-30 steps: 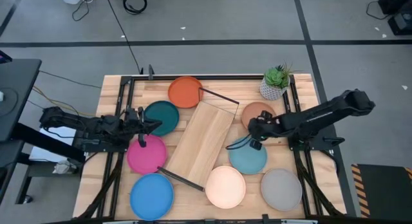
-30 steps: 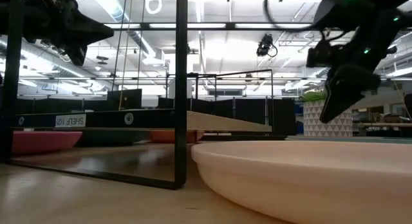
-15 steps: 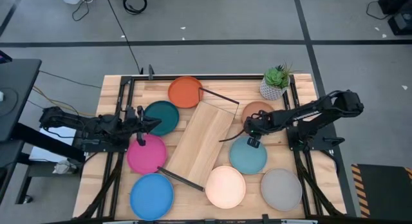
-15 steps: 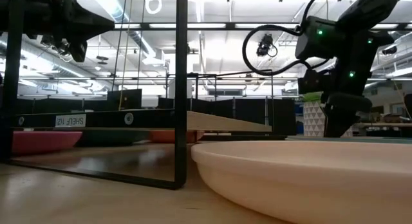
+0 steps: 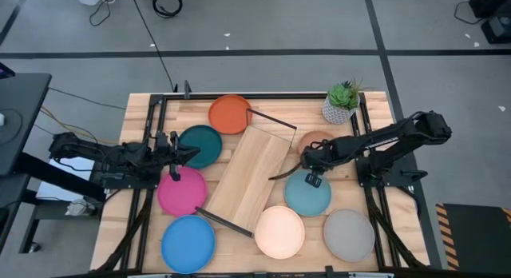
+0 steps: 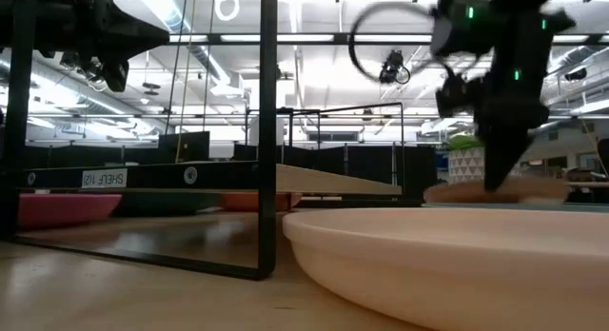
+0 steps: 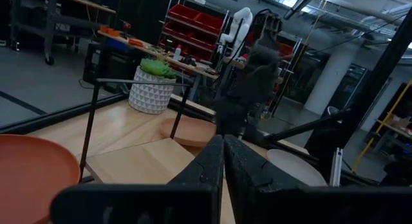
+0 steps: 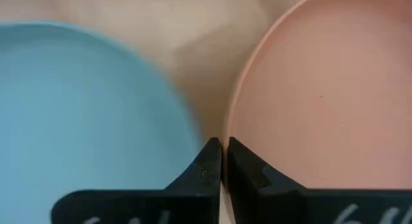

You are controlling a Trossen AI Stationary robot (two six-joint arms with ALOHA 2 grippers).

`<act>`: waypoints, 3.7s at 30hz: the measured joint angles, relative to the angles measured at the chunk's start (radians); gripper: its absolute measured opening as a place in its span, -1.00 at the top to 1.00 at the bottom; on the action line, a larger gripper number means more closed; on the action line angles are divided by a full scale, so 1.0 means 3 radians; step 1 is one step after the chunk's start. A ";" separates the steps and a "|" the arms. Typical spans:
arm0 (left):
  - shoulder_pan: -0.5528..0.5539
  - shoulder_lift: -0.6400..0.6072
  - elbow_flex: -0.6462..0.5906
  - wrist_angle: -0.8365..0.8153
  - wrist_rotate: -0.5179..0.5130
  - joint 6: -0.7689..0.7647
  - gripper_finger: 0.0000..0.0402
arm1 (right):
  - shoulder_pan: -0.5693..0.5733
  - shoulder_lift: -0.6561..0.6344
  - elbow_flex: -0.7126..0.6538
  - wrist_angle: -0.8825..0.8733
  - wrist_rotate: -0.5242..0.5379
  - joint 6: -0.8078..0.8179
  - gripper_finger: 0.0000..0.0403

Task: Place and stack plates onto a shelf
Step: Put the brown plate on the shelf, then stack the light blue plate on top of the brown plate on the shelf

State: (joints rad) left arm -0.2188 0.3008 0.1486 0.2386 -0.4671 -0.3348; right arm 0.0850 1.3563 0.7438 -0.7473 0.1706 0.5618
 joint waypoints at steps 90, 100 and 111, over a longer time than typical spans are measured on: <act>-0.0066 0.0000 0.0000 0.0015 0.0000 0.0029 0.90 | 0.1711 0.1526 0.1122 -0.0536 -0.0487 0.0466 0.89; -0.0066 0.0000 0.0000 0.0013 0.0000 -0.0053 0.90 | 0.1422 0.1358 0.1520 -0.1538 -0.0553 0.0455 0.94; -0.0066 0.0000 0.0000 0.0013 0.0000 -0.0158 0.90 | 0.1141 0.1353 0.2605 -0.1630 0.0428 -0.0718 0.94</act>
State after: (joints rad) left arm -0.2386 0.3008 0.1486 0.2424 -0.4671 -0.3820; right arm 0.4271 1.7622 1.5252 -1.2362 0.2990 0.3463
